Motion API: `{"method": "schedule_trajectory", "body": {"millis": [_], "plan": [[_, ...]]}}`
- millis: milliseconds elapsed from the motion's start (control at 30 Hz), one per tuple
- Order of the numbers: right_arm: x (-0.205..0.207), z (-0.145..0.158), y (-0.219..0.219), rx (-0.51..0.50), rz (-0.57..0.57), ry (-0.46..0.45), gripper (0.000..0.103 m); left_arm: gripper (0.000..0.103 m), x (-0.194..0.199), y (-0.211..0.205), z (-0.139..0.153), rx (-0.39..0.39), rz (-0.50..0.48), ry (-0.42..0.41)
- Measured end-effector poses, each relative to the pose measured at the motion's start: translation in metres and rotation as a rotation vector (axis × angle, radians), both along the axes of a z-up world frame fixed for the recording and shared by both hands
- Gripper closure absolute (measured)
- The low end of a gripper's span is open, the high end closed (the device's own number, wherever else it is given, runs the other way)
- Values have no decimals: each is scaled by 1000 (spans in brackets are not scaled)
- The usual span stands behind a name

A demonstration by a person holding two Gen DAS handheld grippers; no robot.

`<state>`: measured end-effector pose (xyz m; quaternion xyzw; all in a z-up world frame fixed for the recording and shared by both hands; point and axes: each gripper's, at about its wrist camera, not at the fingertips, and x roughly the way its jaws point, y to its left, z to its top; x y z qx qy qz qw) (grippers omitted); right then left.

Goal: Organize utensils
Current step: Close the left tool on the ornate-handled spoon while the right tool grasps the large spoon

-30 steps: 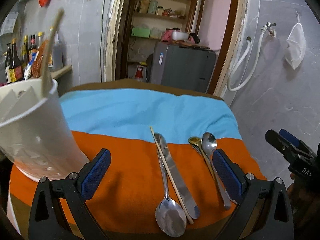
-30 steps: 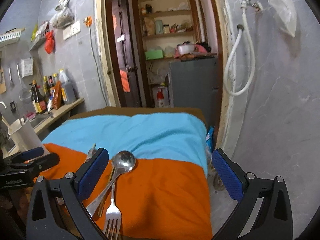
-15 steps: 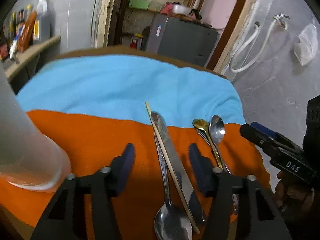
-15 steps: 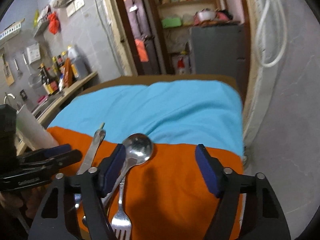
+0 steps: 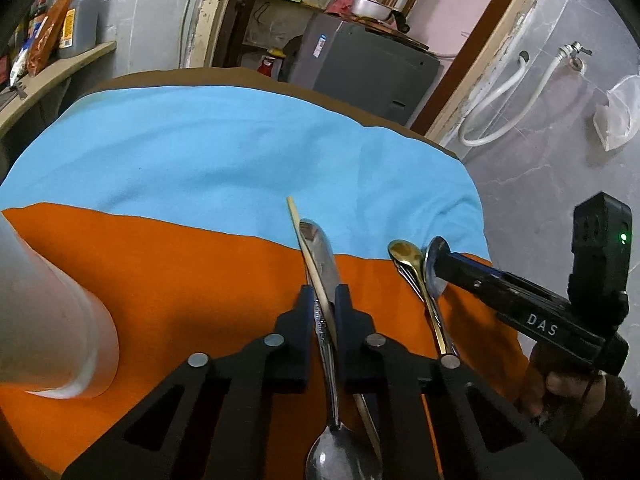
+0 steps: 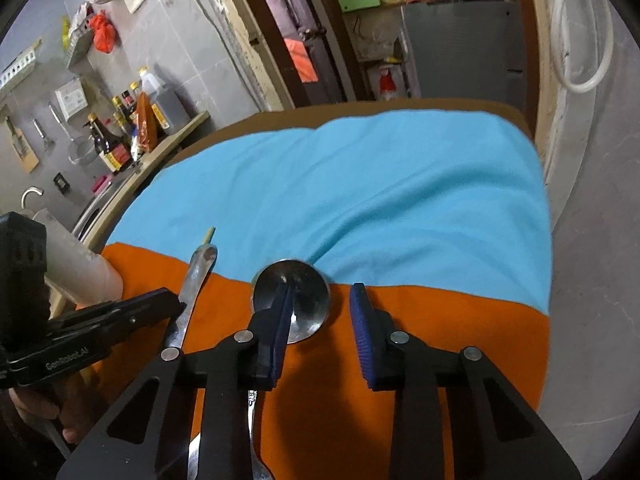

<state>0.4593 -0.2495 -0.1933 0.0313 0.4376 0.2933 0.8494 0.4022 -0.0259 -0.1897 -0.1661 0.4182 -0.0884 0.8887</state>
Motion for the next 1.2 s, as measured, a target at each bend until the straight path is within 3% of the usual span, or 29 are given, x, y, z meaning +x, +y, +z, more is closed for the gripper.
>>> {"method": "schedule_trajectory", "body": {"millis": [267,600,933,1000,1200], "plan": [[1,0,2,1,24,10,80,103,-8,9,-6,-9,49,32],[2,-1,2,-1,25,11,80,103,-13,8,-5,-59,14,52],[3,-2,3,-3,25,10,80,102,-21,0,-2,-29,-19,90],[3,-1,3,-2,25,10,80,97,-21,-2,-4,-44,-35,111],[2,-2,3,-2,26,11,79,97,-17,-15,-2,58,-65,102]]}}
